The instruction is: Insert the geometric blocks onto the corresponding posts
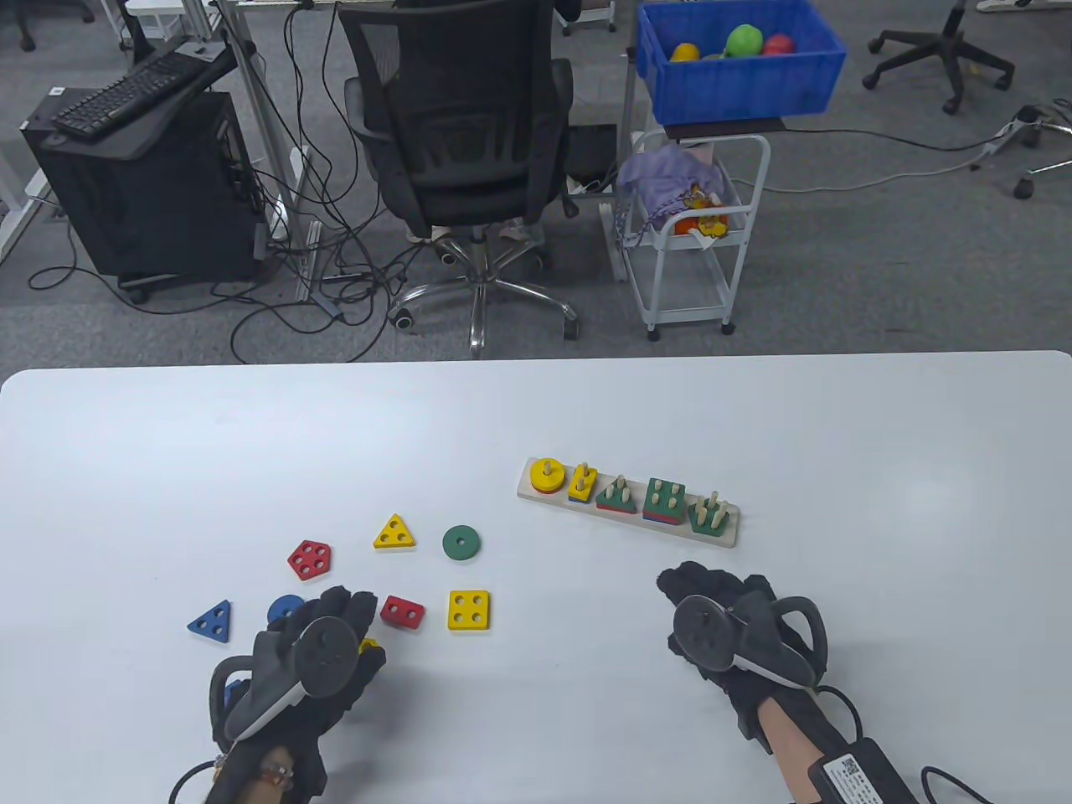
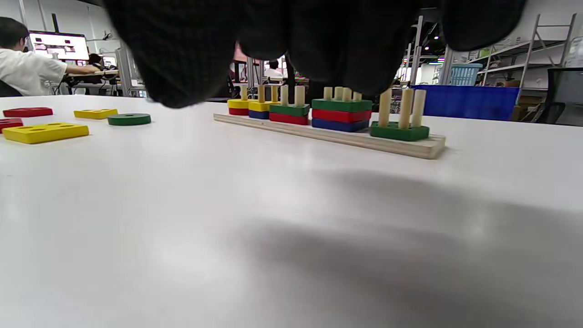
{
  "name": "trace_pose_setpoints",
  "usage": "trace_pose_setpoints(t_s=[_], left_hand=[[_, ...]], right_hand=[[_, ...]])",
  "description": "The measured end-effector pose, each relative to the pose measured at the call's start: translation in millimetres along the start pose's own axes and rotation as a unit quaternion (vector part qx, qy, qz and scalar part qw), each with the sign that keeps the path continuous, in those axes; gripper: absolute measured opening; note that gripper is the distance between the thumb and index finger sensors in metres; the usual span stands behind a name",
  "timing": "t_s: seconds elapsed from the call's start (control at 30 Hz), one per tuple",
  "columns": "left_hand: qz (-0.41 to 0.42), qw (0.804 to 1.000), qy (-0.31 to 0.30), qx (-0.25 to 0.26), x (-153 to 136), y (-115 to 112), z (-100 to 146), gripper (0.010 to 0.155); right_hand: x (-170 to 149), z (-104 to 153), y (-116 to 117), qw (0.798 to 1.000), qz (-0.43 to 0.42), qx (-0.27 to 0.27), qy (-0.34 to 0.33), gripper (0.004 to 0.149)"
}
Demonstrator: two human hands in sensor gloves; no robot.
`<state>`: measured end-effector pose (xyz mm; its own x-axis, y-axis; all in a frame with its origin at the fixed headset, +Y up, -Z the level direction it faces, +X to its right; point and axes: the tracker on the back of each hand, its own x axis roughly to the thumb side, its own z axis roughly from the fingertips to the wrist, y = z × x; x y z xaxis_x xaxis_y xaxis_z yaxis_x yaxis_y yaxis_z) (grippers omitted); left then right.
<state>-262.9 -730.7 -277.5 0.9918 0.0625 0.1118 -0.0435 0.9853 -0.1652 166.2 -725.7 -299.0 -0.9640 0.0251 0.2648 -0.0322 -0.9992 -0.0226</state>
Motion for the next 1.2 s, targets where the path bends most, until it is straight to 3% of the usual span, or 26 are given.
trace_pose_setpoints(t_s=[0.17,0.4,0.53,0.63,0.7,0.8,0.93,1.03,1.1,1.2], left_hand=[[0.008,0.999,-0.041,-0.027,24.1,-4.5,-0.2,0.072],[-0.031,0.989,-0.011,-0.145,87.1,-9.7,-47.1,0.072],[-0.075,0.991,0.011,-0.107,112.5,-5.9,-68.8,0.072],[-0.151,0.981,0.013,-0.124,125.0,-9.8,-79.3,0.071],[-0.184,0.973,0.020,-0.140,128.5,-16.2,-84.5,0.070],[-0.196,0.977,0.018,-0.081,131.1,-15.5,-88.0,0.068],[-0.211,0.973,0.006,-0.092,131.8,-12.2,-88.6,0.069],[-0.136,0.986,-0.027,-0.088,136.7,1.6,-81.0,0.070],[-0.043,0.993,-0.065,-0.089,145.8,14.4,-72.9,0.071],[0.155,0.974,-0.119,-0.117,159.3,29.3,-63.0,0.072]], right_hand=[[-4.3,3.0,-3.4,1.000,-0.028,0.001,0.006,0.066],[0.5,3.5,0.5,1.000,-0.017,0.018,-0.011,0.065],[1.9,4.6,3.7,0.999,-0.014,0.037,-0.022,0.065],[3.1,4.3,4.6,0.998,-0.023,0.050,-0.031,0.064],[4.4,3.3,4.9,0.998,-0.024,0.050,-0.033,0.064],[7.4,1.3,5.9,0.998,-0.026,0.051,-0.035,0.064],[11.3,-1.1,8.3,0.998,-0.026,0.053,-0.037,0.064],[16.5,0.7,6.8,0.998,-0.026,0.033,-0.048,0.065],[20.5,2.3,3.5,0.997,-0.041,0.005,-0.058,0.068],[30.0,6.2,-5.6,0.988,-0.112,-0.058,-0.094,0.076]])
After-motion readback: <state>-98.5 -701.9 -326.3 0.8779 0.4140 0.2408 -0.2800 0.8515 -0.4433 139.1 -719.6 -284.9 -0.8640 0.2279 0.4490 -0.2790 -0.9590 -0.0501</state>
